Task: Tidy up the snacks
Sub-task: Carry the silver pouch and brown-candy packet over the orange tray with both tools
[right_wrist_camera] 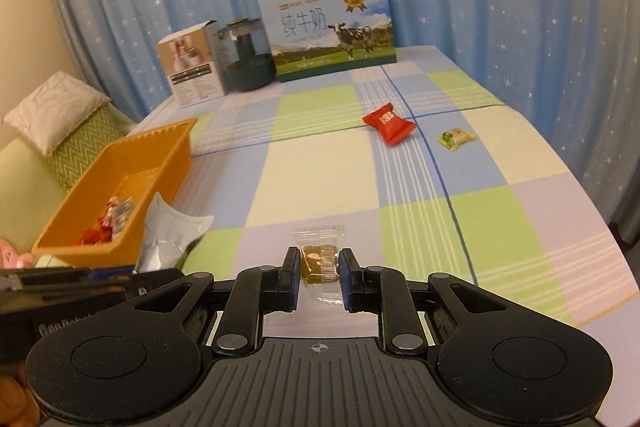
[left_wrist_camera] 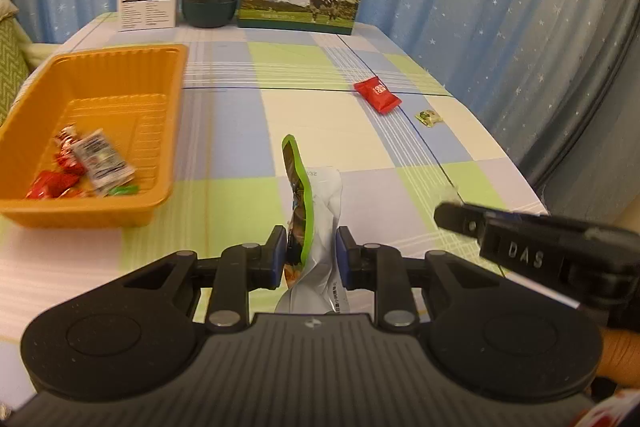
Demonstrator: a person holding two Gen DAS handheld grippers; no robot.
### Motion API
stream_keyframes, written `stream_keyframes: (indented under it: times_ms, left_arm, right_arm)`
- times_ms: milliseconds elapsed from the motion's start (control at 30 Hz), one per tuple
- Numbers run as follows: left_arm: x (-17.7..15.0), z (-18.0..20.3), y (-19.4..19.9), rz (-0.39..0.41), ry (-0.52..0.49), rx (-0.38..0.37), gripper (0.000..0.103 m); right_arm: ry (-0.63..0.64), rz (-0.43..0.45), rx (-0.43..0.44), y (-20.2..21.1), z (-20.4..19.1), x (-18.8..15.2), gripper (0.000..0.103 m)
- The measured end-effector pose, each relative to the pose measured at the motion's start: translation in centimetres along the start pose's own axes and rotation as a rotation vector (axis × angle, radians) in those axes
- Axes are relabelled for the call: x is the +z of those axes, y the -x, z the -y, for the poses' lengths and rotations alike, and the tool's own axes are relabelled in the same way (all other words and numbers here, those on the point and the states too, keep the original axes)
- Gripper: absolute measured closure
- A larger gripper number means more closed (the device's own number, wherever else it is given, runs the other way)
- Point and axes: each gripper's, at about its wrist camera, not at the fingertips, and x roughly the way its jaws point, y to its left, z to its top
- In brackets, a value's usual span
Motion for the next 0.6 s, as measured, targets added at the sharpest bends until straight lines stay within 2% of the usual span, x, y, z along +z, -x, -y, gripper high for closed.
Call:
stream_keyframes:
  times_ms: [167, 600]
  left_arm:
    - [-1.0, -1.0, 2.3, 0.013, 0.026, 0.025, 0.08]
    - [-1.7, -4.0, 6.7, 0.067, 0.089, 0.072, 0.08]
  right_arm:
    - [0.014, -0.026, 0.006, 1.1, -1.3, -1.4, 0.082]
    - [0.101, -0.006, 0.069, 2.3, -6.4, -1.1, 0.082]
